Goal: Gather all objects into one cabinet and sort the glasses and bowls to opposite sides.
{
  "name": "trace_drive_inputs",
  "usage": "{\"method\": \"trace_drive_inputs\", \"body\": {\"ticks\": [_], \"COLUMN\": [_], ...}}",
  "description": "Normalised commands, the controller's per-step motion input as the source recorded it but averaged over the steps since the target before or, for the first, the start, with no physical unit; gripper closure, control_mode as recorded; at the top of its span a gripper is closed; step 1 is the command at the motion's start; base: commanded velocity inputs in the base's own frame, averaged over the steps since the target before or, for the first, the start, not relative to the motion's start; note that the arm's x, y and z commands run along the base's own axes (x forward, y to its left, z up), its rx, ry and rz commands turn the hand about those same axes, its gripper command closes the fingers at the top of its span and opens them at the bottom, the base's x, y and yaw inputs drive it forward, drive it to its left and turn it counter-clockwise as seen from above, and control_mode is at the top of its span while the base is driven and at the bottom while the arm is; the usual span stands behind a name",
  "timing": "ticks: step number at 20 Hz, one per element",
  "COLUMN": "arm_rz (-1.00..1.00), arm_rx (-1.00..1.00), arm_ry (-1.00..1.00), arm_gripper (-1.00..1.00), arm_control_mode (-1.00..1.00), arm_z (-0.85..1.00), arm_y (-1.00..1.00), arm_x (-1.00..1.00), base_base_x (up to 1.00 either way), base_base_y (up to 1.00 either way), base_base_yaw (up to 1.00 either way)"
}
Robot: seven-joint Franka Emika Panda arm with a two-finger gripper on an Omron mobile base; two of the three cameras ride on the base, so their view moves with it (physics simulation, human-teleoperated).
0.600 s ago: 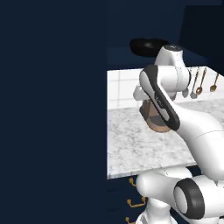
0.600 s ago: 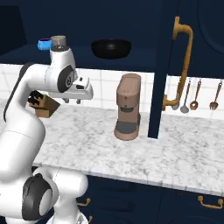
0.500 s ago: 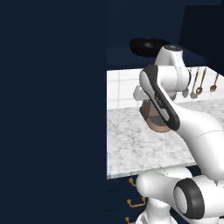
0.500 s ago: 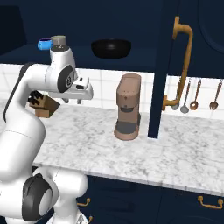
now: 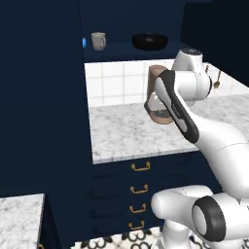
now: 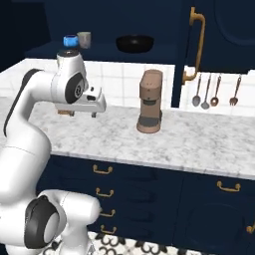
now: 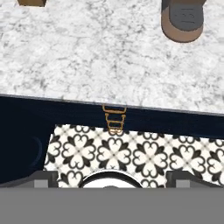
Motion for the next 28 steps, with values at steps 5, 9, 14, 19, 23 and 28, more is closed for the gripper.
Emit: {"method": "trace_drive_inputs", "body": {"ticks": [5, 9, 14, 19, 23, 28], "arm_rz": [0.00, 0.00, 0.00, 0.00, 0.00, 0.00], "arm_rx": [0.00, 0.00, 0.00, 0.00, 0.00, 0.00], "arm_ry": [0.00, 0.00, 0.00, 0.00, 0.00, 0.00], "arm_gripper": [-1.00, -1.00, -1.00, -1.00, -1.00, -1.00], "arm_control_mode": [1.00, 1.00, 1.00, 1.00, 1.00, 1.00], "arm_z": [0.00, 0.00, 0.00, 0.00, 0.00, 0.00], "arm_y": [0.00, 0.00, 0.00, 0.00, 0.00, 0.00], "arm_x": [0.00, 0.00, 0.00, 0.00, 0.00, 0.00], "base_base_x": [-0.51, -0.14, -0.01, -0.28, -0.02, -0.84], "base_base_y": [-0.22, -0.30, -0.04, 0.09, -0.34, -0.39], "base_base_yaw": [-0.03, -0.05, -0.01, 0.56, 0.16, 0.09]}}
